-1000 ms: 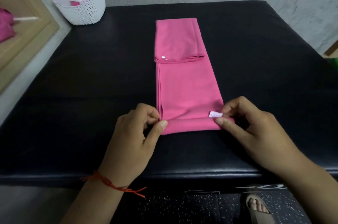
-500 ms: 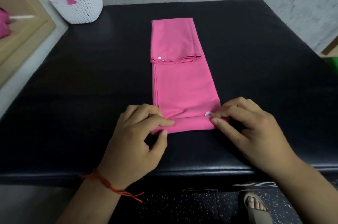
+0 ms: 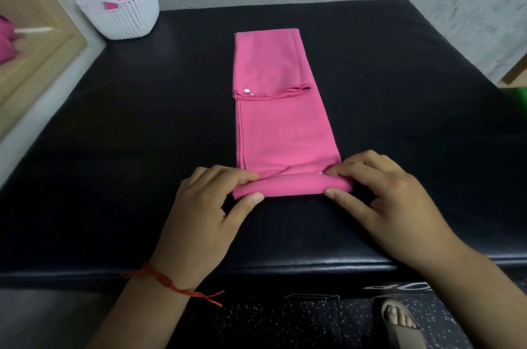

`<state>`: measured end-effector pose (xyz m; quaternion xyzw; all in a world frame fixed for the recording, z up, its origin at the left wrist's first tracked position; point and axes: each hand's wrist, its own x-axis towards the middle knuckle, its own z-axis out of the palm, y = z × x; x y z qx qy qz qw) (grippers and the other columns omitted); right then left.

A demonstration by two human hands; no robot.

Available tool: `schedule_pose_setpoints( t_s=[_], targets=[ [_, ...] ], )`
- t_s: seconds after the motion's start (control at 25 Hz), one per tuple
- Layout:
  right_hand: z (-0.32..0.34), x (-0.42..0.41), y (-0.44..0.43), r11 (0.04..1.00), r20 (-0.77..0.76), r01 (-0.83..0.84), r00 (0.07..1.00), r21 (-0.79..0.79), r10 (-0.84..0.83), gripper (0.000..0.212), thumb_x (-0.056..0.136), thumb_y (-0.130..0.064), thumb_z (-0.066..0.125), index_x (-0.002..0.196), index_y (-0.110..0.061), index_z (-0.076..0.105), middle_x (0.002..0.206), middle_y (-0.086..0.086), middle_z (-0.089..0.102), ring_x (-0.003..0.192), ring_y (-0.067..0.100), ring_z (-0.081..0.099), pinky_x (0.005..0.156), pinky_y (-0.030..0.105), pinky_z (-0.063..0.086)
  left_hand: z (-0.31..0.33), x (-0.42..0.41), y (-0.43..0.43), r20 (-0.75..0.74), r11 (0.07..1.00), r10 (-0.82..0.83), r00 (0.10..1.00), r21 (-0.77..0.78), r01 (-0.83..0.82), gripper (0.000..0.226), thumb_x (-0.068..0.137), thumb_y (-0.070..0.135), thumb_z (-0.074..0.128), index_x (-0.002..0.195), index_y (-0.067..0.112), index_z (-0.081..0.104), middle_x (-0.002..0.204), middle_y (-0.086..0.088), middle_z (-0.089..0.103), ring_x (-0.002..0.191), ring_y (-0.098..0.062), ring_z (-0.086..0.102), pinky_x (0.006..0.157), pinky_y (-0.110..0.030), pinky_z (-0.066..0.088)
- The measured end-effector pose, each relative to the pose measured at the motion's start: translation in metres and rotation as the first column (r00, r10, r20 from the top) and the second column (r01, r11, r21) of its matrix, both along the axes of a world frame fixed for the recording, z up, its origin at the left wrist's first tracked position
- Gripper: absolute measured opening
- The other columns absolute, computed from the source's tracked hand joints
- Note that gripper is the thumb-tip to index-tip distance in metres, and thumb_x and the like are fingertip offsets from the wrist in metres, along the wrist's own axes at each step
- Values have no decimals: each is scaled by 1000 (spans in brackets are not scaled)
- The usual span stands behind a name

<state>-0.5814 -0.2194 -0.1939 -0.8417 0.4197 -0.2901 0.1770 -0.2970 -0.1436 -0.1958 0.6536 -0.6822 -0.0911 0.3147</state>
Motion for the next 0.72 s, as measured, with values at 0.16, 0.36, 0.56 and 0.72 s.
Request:
schedule_pose_setpoints(
  t_s=[0.16, 0.36, 0.56, 0.72],
  targets=[
    [7, -1, 4, 989, 112, 51, 991, 137, -67, 18, 94, -46, 73, 103, -34, 63, 97, -17, 65, 85, 13, 62, 72, 22, 47, 2, 0, -2, -193, 999, 31, 981, 28, -26, 22, 95, 54, 65, 105, 37, 55, 94, 19, 63, 94, -8, 61, 84, -39, 53],
    [6, 4, 5, 995, 116, 71, 990, 73, -79, 14, 95, -42, 73, 94, -31, 64, 95, -12, 56, 88, 16, 59, 74, 24, 45, 4, -6, -3, -143, 999, 51, 988, -13, -53, 13, 97, 44, 65, 90, 34, 59, 85, 16, 59, 89, -9, 56, 80, -40, 51],
    [4, 5, 7, 988, 86, 114, 991, -101, -105, 10, 99, -30, 74, 100, -20, 73, 109, -8, 57, 96, 21, 59, 81, 33, 48, 4, -8, -3, -45, 994, 33, 998, -106, -38, 11, 98, 24, 68, 105, 30, 73, 108, 16, 57, 106, -13, 51, 92, -28, 45],
    [-5, 5, 8, 944, -99, -115, 991, -308, 89, 24, 99, -6, 65, 108, -22, 79, 117, -10, 66, 100, 26, 60, 80, 46, 51, -2, -11, 0, 64, 977, -84, 994, -189, 95, 36, 99, 4, 61, 117, 30, 79, 114, 14, 60, 111, -18, 51, 93, -42, 49]
  ],
)
